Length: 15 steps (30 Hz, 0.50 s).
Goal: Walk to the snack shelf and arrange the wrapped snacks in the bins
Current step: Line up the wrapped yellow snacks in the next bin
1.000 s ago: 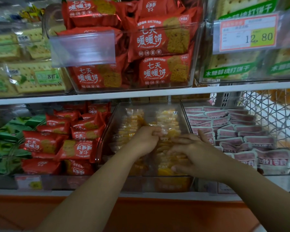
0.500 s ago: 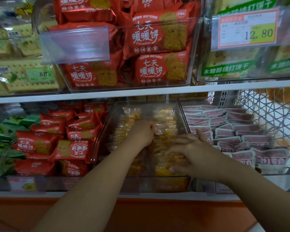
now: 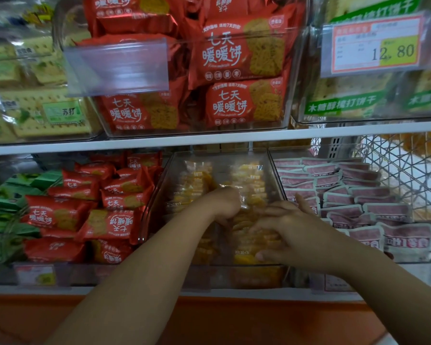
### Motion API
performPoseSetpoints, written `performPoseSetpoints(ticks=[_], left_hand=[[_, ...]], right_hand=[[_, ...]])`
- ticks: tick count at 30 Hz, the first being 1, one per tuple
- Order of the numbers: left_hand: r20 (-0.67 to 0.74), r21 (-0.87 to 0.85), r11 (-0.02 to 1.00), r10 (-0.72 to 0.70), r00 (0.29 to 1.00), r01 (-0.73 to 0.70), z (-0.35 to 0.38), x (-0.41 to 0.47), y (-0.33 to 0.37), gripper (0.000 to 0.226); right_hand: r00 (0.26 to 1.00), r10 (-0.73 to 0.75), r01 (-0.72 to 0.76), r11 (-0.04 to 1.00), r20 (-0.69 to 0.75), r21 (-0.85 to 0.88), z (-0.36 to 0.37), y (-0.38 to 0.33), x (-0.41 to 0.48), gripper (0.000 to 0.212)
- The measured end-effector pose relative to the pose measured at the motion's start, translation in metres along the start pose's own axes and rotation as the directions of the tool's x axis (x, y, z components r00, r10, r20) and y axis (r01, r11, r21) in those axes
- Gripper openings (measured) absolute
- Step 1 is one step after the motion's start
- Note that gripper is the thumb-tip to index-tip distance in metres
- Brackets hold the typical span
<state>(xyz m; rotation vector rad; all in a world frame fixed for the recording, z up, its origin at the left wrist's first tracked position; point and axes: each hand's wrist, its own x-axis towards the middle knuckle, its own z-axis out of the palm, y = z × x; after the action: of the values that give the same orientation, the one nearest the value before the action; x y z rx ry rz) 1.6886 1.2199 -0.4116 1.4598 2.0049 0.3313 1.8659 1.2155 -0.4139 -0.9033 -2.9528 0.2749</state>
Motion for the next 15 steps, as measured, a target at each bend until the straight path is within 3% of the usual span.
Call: performPoseSetpoints(ticks=[3,5,7,10,12,15], left_hand=[[0.123,-0.159,0.987,0.033,0.992,-0.013,-0.004,-0.013,-0.004,0.022],[0.159,-0.023,0.995,0.095,0.983,-0.092,-0.005,-0.02,-0.007,0.032],[0.09,0.121,0.979,0.157,0.984,-0.167,-0.004,-0.025,-0.013,0.042],[-0.068,0.151,0.962,0.238,0.969,-0.226,-0.011,-0.032,-0.024,0.042],[-0.226,0.169,0.959,0.262,0.938,-0.227,-0.024,-0.032,-0.031,0.038],[-0.424,0.335,0.93,0.292,0.857,-0.151,-0.04,-0.017,-0.039,0.034]], right_hand=[[1.0,0.004,-0.004,1.0,0.014,-0.007,-0.001,0.0,0.0,0.045],[1.0,0.004,-0.004,1.0,0.014,-0.023,0.0,-0.001,0.0,0.047],[1.0,0.007,-0.007,0.999,0.01,-0.032,0.001,-0.002,-0.002,0.049],[1.0,0.002,-0.002,1.0,-0.007,0.004,0.001,-0.002,-0.003,0.05],[1.0,0.006,-0.005,0.999,-0.022,0.04,0.0,-0.001,-0.004,0.048],[0.999,0.002,0.002,0.998,-0.051,0.065,0.0,0.0,-0.001,0.049]])
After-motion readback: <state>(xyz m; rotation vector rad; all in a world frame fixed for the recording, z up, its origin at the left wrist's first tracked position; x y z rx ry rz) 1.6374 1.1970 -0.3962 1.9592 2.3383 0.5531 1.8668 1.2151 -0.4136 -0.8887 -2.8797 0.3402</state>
